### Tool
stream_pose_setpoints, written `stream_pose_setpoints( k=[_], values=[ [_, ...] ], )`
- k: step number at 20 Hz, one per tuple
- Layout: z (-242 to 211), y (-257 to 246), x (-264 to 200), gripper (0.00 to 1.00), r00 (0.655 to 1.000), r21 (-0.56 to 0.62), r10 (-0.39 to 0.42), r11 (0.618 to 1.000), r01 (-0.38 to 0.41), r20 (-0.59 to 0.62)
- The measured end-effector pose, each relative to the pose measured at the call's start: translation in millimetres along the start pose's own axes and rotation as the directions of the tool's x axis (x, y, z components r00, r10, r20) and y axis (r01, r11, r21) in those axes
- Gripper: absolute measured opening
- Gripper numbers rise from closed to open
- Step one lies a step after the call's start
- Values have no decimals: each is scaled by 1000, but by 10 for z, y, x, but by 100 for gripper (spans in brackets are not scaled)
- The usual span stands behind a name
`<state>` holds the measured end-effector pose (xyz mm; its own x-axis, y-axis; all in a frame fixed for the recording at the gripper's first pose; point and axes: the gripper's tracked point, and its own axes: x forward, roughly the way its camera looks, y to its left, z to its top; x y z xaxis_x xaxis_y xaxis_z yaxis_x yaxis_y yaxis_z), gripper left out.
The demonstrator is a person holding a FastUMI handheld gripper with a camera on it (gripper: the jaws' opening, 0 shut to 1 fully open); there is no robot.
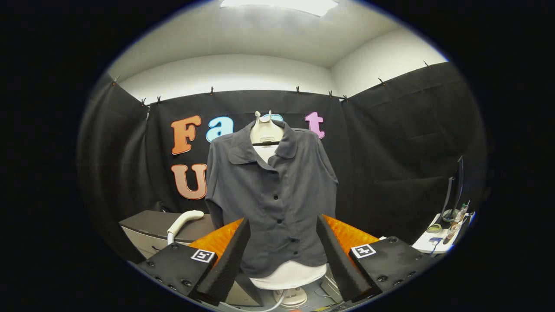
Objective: Iron the clothes twice with a garment steamer, once on the left side and once on the right side.
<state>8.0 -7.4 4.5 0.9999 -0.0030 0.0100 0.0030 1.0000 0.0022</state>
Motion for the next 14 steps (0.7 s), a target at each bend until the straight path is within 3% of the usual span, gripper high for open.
stream_pose_setpoints(
  k=[14],
  values=[
    [-157, 1233, 411, 98, 981, 4, 182, 983, -182, -61]
  ],
)
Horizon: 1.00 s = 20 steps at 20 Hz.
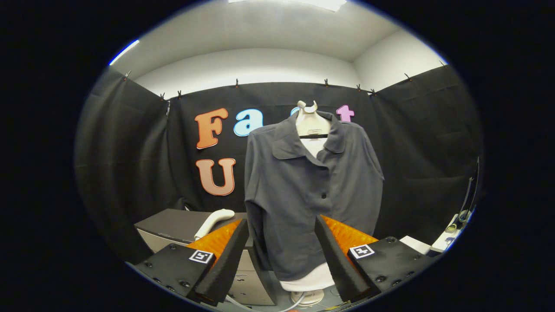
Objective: Iron the clothes twice with a garment steamer, once on the left side and once on the right side.
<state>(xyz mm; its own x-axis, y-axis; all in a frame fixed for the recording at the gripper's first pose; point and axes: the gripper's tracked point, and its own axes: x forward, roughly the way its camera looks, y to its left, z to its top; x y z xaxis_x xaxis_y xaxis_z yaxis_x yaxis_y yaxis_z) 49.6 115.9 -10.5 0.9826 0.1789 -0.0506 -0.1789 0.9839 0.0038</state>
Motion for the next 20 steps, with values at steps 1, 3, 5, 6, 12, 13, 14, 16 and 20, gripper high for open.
stream_pose_setpoints(
  k=[1, 3, 5, 6, 12, 13, 14, 16, 20],
  values=[
    [-10, 111, 60, 98, 1000, 1, 17, 1000, -17, -8],
    [-40, 358, 163, 98, 998, 3, 52, 999, -52, -29],
    [-82, 613, 261, 98, 995, 6, 86, 996, -86, -47],
    [-92, 744, 319, 98, 993, 10, 104, 995, -104, -54],
    [-223, 1484, 726, 99, 978, -16, 173, 984, -176, -116],
    [-271, 1608, 772, 99, 974, -21, 186, 981, -191, -130],
    [-326, 1737, 841, 98, 968, -20, 202, 978, -207, -146],
    [-396, 1924, 1029, 98, 962, -20, 210, 976, -216, -175],
    [-608, 2261, 1423, 98, 946, -14, 214, 974, -225, -245]
  ],
)
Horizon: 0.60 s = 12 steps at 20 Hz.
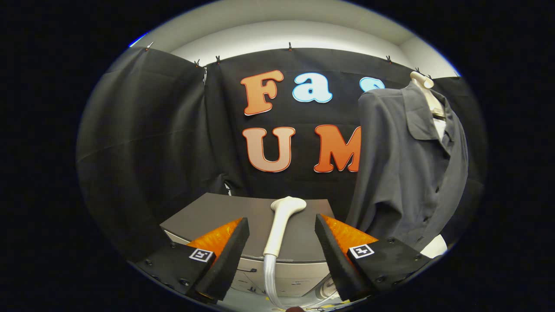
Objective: Iron the clothes twice with a garment steamer, once on the left side and once on the right side.
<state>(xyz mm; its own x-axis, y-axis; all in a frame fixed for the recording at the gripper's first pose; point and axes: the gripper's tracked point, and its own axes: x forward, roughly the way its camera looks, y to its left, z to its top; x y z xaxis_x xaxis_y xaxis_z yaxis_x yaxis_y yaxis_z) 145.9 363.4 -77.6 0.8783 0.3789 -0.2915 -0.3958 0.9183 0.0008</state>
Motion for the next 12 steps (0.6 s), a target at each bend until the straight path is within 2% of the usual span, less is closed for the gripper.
stream_pose_setpoints(
  k=[7, 12],
  values=[
    [-273, 23, 722, 98, 989, 3, -43, 999, 44, -144],
    [-482, 8, 1168, 98, 970, -11, -47, 999, 46, -237]
  ],
)
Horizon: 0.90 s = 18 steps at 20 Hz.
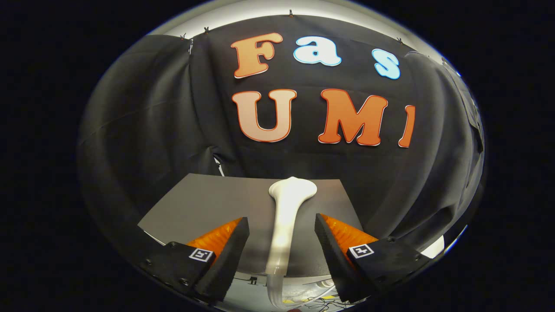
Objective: Iron the clothes twice with a garment steamer, once on the left side and once on the right side.
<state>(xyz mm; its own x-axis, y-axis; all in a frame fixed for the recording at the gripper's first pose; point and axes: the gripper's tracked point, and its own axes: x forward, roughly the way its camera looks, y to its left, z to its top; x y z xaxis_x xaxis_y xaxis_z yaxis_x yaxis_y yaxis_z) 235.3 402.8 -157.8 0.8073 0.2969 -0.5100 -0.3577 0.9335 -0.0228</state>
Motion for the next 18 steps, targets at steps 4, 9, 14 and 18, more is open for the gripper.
stream_pose_setpoints(
  k=[4, 9, 14, 18],
  values=[
    [-147, 46, 291, 98, 996, 3, -2, 1000, 2, -93],
    [-242, -9, 589, 98, 985, -11, -36, 999, 35, -171],
    [-390, -88, 826, 92, 970, 11, -63, 998, 67, -234],
    [-519, -121, 917, 76, 956, 33, -71, 996, 84, -284]
  ],
)
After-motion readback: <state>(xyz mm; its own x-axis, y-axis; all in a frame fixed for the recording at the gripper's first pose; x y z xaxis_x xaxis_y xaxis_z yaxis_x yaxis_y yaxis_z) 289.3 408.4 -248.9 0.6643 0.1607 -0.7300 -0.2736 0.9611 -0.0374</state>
